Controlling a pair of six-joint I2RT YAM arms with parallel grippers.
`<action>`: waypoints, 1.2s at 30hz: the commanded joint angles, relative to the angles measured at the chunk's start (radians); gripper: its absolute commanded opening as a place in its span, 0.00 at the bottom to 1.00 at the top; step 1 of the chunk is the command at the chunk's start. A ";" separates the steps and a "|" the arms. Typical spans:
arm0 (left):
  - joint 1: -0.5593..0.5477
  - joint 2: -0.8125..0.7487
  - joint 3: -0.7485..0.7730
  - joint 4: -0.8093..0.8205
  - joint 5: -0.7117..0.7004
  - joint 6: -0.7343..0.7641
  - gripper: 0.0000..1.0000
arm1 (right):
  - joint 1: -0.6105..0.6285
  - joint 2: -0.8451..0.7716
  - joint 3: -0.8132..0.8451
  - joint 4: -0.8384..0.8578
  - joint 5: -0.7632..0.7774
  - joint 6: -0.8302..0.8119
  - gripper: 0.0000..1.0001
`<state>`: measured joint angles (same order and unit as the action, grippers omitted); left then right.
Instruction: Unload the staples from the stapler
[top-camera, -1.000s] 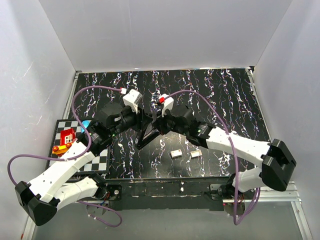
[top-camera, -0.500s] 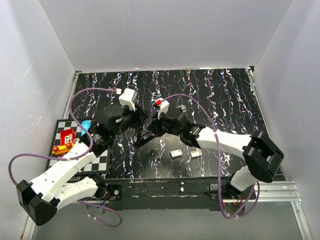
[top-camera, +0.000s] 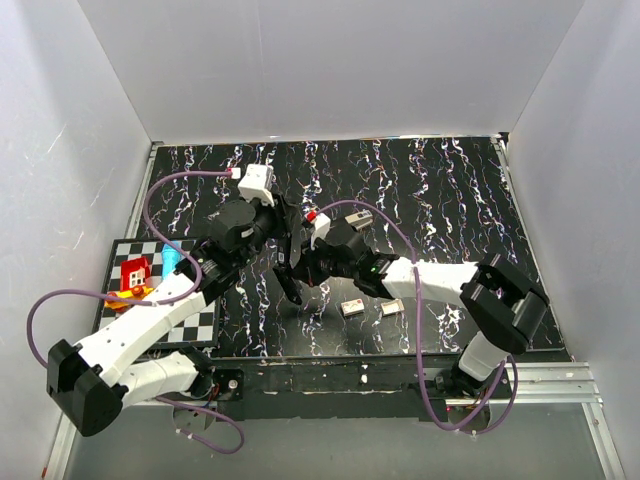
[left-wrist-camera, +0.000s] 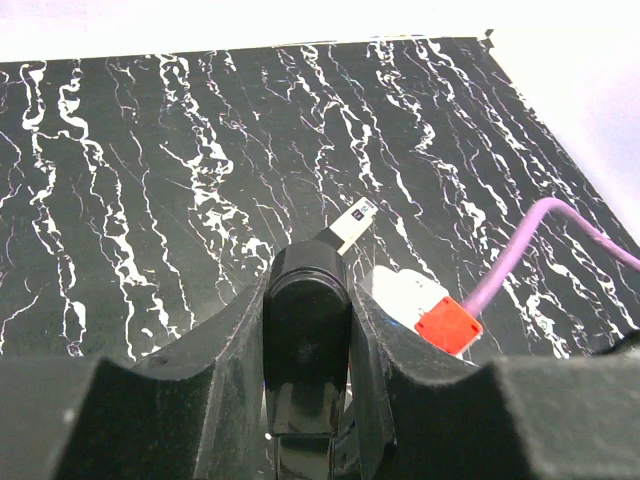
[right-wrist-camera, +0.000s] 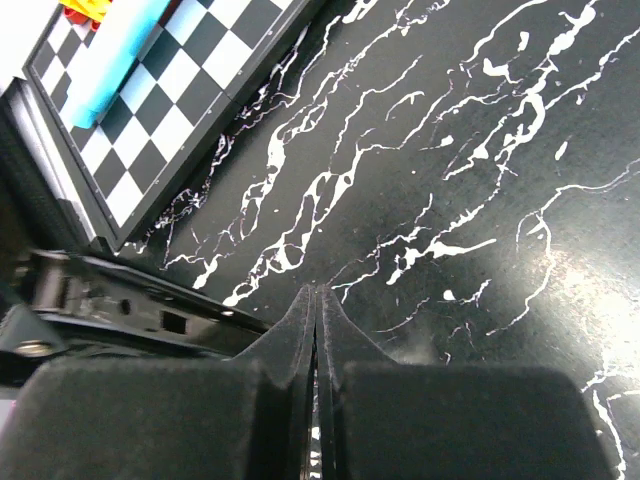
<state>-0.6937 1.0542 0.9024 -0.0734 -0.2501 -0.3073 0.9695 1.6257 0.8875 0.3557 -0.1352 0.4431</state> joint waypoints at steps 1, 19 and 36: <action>0.008 0.035 0.023 0.161 -0.074 -0.006 0.00 | 0.008 0.008 -0.004 0.095 -0.064 0.048 0.01; 0.016 0.196 0.089 0.237 -0.083 -0.026 0.00 | -0.005 0.077 0.014 0.203 -0.152 0.135 0.01; 0.016 0.018 0.092 0.112 -0.057 0.000 0.00 | -0.031 -0.003 -0.018 0.129 -0.089 0.092 0.01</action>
<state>-0.6762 1.1831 0.9321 0.0044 -0.3126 -0.2993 0.9363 1.6917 0.8825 0.4694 -0.2230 0.5613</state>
